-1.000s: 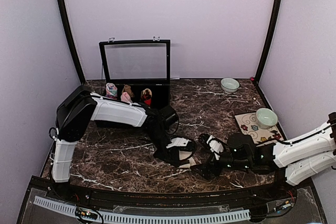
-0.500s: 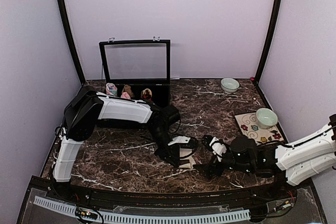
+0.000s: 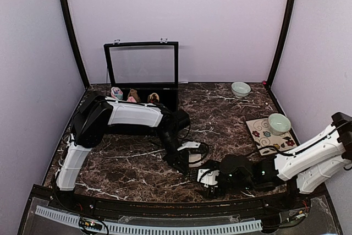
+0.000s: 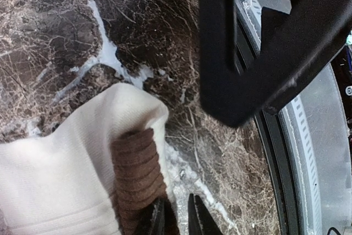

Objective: Roll the socks
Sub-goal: Roll the sock at the center of the board.

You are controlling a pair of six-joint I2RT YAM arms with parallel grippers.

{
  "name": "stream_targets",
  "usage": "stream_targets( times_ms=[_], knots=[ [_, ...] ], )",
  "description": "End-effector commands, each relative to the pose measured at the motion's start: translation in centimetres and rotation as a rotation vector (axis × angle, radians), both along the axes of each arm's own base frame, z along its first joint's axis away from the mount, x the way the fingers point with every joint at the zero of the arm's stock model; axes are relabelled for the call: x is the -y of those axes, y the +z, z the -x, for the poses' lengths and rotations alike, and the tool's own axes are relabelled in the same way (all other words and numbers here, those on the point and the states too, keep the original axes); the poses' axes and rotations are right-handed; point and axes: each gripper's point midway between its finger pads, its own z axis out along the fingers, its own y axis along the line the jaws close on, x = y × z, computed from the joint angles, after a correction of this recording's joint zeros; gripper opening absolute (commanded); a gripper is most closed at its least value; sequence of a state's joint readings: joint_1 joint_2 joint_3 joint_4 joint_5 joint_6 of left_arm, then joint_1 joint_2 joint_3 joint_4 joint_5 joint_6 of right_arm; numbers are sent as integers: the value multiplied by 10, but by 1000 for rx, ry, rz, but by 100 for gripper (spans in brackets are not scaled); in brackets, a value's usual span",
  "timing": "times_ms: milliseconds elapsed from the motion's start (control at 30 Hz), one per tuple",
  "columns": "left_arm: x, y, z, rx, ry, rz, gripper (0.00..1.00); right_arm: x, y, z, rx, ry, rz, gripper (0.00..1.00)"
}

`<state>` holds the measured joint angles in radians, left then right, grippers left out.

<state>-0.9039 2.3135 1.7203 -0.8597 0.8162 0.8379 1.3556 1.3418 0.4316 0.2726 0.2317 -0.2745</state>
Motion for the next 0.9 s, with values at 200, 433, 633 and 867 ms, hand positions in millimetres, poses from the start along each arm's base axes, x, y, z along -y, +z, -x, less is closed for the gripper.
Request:
stream_targets(
  times_ms=[200,433,633,867],
  knots=[
    [-33,-57,-20,51,7,-182,16,-24,-14,-7,92,154,148,63],
    [-35,-55,-18,35,-9,-179,16,-20,-30,-30,99,119,169,56],
    [-39,-57,-14,23,-27,-188,16,-20,-39,-43,111,97,187,56],
    [-38,-55,-13,14,-38,-184,16,-10,-51,-54,53,64,208,51]
  ],
)
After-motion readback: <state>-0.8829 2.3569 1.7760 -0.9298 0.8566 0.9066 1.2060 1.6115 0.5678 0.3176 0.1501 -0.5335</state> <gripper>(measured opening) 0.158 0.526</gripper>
